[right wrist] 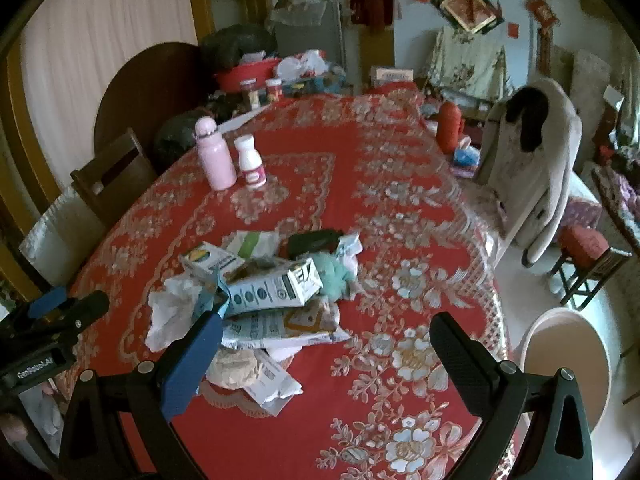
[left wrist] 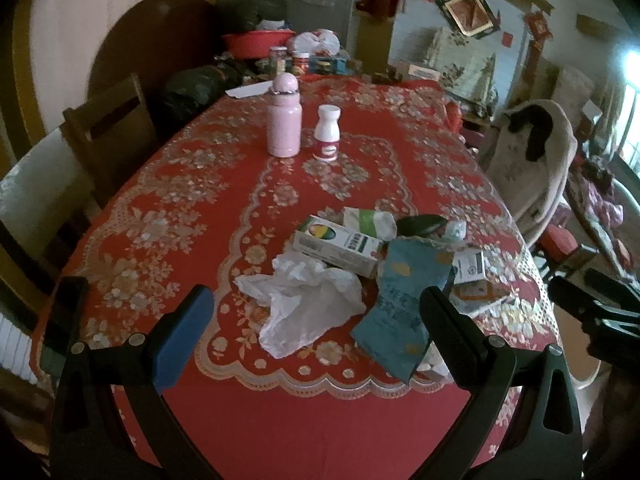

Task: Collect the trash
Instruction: 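Grasp the blue snack bag with the left tool while the right tool grasps the orange-patterned wrapper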

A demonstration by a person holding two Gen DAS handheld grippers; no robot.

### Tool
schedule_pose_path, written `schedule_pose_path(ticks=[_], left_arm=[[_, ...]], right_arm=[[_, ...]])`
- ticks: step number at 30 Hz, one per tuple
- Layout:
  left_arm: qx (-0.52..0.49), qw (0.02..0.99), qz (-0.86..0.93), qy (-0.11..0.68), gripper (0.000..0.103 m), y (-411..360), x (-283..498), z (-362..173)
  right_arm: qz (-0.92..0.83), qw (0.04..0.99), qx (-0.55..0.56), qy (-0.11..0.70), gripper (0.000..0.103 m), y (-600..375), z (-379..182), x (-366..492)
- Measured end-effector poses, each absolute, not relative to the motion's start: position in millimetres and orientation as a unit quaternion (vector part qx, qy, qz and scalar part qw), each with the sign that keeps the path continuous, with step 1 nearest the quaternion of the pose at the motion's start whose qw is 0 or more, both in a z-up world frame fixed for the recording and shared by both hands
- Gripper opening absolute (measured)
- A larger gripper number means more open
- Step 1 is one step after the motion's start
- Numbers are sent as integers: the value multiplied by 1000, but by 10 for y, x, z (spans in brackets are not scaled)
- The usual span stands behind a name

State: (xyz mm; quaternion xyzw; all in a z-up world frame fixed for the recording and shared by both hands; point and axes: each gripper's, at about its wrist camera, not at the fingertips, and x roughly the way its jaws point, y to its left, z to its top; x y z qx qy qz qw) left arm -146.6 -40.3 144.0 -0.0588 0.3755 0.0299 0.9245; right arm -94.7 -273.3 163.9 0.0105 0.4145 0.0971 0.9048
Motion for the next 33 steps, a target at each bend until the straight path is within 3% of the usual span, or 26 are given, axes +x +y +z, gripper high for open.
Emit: schedule_pose_path(ticks=[18,22,29,31,33], left_arm=[[-5,899,-76,432,102,-869,-1136,1100],[11,893,-87,442,102,-970,-1034,995],[35,882,-93,460,102,-1034,-853,805],[35,879,-96,466,97,-1019,-808,762],[30,873,-104,476,81,-997,-772,726]], right_arm=[[100,868,66,482,98,-3073,1311,-560],[110,852,96,503,90,-3086,1183,-523],[138,828,134,526,85,-2922,978,-408],[143,822,141,533,75,-2857,911,-363],[146,812,162,541,64,-2847,822,-316]])
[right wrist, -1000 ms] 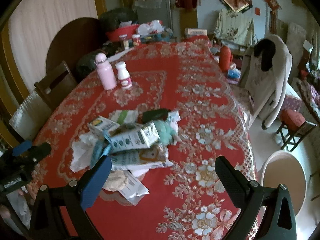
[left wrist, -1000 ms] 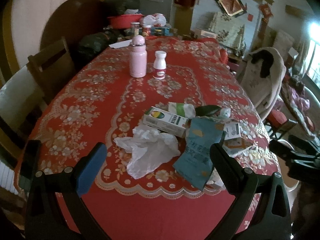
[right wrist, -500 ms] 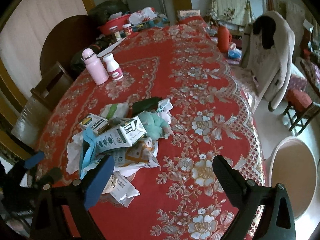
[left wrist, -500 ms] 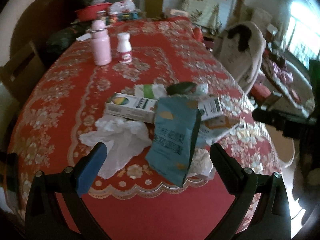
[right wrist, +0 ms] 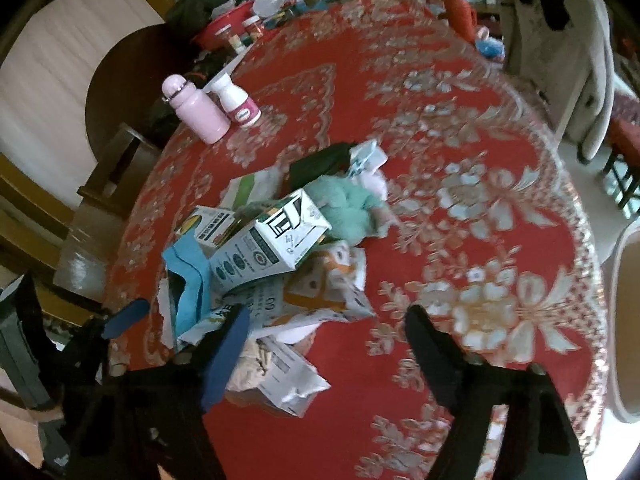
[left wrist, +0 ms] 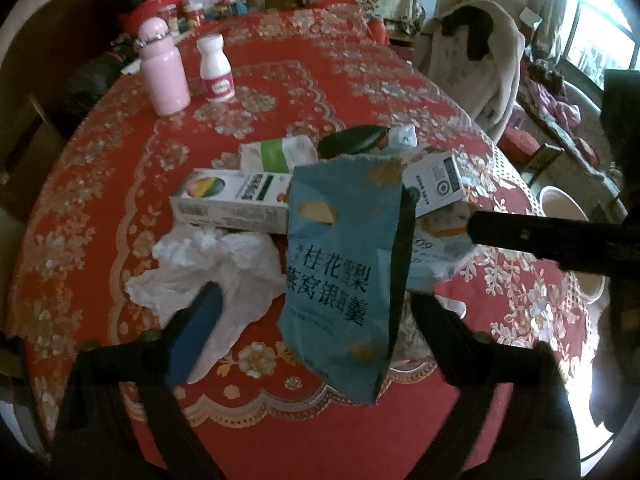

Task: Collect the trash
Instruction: 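Grasp the blue snack bag with the left tool while the right tool grasps the orange-patterned wrapper, then carry both items to the beige bin and open both tools to drop them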

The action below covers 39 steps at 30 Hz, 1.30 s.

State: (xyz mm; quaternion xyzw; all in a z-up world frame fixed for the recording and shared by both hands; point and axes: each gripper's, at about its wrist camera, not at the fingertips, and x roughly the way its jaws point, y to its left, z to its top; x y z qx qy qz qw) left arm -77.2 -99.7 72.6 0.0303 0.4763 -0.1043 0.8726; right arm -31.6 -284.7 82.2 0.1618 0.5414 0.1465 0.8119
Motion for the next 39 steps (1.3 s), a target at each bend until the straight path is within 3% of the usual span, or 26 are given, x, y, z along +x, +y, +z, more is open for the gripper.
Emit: schedule_pose_path(ticks=[1,3,4,8,12,21,39], left_arm=[[26,869,-108,482,77,-979,-750,705],[15,862,-118,493,56,-937,-710,656],[7,858,-122,499,52,-914,-692,634],[-21,854,-130,503,48,-815,-671,660],[-37,856,-132,499,47,-745,-706,779],[-48,868,-155,469,47,-846,-785,1207],[7,810,-348,472,47,-2982,-654,1266]], right_arm=[[148,804,178,547,57,-2858,771,-288],[152,793,210,551,52,-2900,687,-259],[155,787,225,554,49,-2923,656,-253],[159,780,250,552,34,-2977,595,-265],[162,794,241,535,28,-3035,718,-353],[121,827,230,500,27,-3568,1045,-612],[-152,857,203,448,27,-5413,1249,-1393]])
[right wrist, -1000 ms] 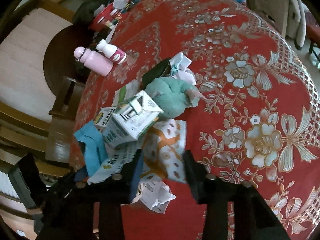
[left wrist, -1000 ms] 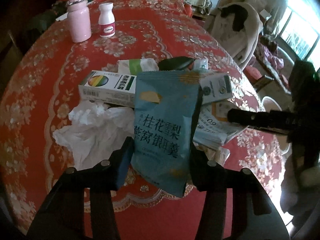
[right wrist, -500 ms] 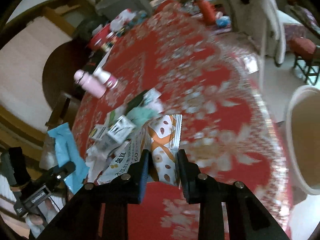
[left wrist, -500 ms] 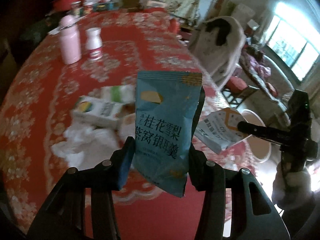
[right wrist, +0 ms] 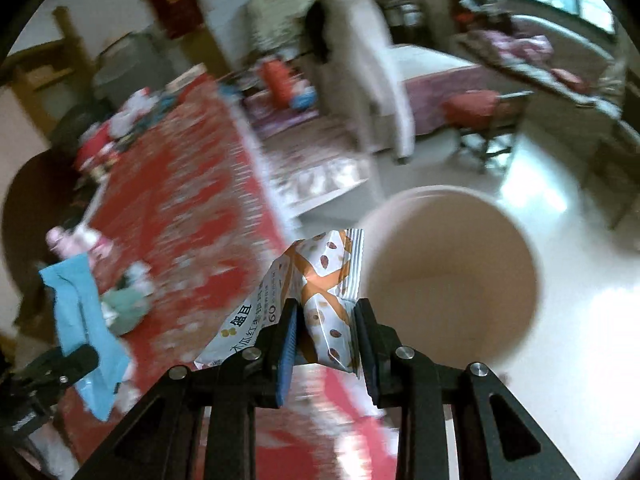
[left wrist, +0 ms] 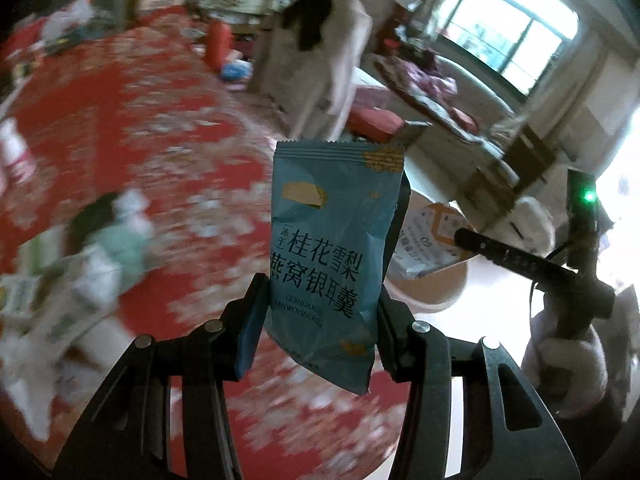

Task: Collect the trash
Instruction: 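Carry both items to the beige bin and open both tools to drop them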

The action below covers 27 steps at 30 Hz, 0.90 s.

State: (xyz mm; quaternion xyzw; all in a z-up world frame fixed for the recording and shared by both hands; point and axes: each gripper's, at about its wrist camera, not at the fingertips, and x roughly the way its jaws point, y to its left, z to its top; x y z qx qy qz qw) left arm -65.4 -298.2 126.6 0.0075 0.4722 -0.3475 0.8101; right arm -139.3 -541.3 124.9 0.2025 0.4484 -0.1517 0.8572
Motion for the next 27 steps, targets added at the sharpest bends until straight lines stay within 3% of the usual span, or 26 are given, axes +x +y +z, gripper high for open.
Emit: schedule_pose_path(ticks=[13,14,16,17,27], left_arm=[[26,757,-437,486,48,-4343,-433,967],[23,753,-444,484,50,-4393,-424,958],[17,744,-461,483,53,-4503,-390,915],[14,742,-463,485,56,-4540,-382,910],[14,747,-438,500,58,-4475,-394,884]], right_arm=[[-275,819,204,460,28,-6065,898,-1572],[-282,815,208,461,32,-6091,881,-1573],[-290,812,219,456,55,-6131,867,-1629],[-295,812,225,451,58,-6146,878,-1656],[-288,810,237,452,60,-6048,914,-1794]])
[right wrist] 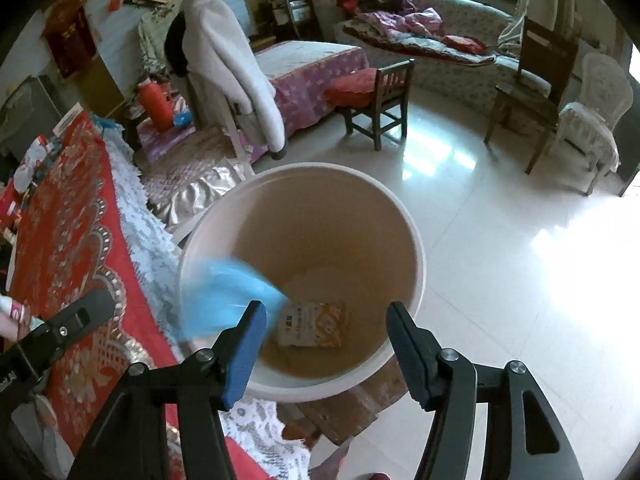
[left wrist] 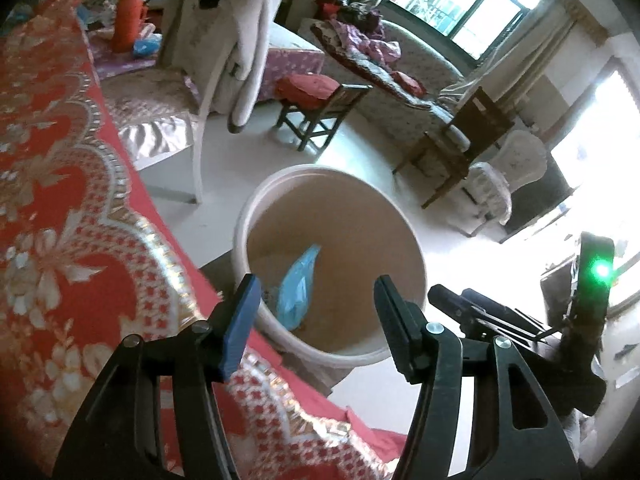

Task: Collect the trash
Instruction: 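Carry both items to the beige bin and open both tools to drop them, then move both tools back over the trash pile on the table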

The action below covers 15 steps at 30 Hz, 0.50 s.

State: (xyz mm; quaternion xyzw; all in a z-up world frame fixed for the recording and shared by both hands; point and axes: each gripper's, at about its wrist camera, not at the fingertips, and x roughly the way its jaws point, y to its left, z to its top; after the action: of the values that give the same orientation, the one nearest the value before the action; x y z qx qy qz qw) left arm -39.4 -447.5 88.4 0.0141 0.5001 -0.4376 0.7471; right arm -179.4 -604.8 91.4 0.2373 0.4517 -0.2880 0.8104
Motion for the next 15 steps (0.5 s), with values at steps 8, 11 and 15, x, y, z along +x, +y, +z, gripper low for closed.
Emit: schedule_pose_path(ticks=[8,11,15], left_arm=[[25,798,-379,468,58,-4029,-491,1084],[20,815,-355,457,58,-3840,-511,1141],[19,837,-320,445,58,-3568,-522,1209]], right_arm=[[-252,829,216,450,61,-5766,1004,-1704],[-234,839,202,448,69,-5625,1069,-1647],[-207,850,185,448,71,-5444,1129,-1536]])
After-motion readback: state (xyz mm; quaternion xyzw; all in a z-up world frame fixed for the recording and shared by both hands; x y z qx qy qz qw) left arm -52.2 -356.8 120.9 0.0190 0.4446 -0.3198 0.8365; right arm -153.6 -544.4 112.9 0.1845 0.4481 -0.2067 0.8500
